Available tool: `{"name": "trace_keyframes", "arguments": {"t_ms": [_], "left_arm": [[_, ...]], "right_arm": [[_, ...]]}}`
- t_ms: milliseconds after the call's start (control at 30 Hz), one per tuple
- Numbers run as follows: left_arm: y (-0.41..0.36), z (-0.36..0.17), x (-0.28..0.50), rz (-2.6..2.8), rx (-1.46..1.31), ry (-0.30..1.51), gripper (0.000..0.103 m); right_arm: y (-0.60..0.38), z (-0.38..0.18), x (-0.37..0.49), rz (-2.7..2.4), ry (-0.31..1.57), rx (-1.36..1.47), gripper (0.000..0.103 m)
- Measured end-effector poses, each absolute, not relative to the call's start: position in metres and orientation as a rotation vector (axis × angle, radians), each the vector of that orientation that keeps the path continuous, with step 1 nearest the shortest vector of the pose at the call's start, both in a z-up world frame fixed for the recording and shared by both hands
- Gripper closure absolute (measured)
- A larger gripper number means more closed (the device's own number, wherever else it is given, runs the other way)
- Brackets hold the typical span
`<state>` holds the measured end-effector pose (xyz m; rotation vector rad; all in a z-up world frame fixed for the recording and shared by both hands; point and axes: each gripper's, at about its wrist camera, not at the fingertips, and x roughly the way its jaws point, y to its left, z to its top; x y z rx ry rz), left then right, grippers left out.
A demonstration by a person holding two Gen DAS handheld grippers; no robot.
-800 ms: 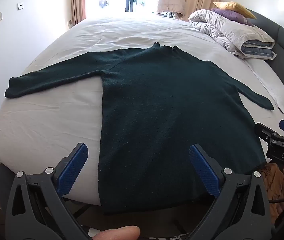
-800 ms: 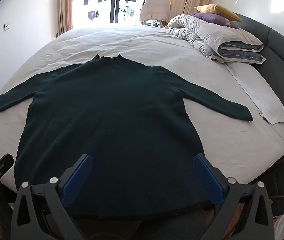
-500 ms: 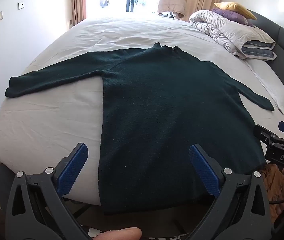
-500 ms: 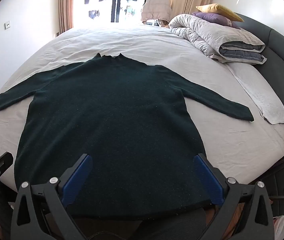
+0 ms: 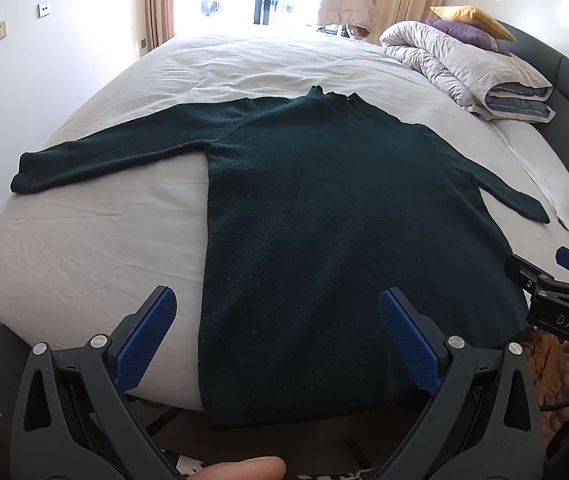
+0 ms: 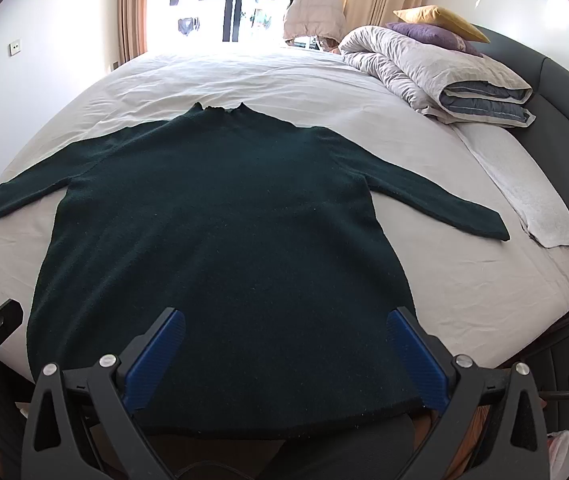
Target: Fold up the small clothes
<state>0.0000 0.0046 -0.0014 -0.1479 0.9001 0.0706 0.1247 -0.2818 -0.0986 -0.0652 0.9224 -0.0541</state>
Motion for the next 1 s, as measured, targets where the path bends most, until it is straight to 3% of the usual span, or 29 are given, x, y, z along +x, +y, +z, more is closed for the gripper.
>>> {"name": "trace_keyframes", "arguments": {"t_ms": [1000], "left_arm": [[0.0051, -0.0014, -0.0004, 0.071, -0.149, 0.900, 0.000]], "right_arm": [[-0.2830, -0.1007, 0.1255, -0.044, 0.936, -0.058, 0.000]]}}
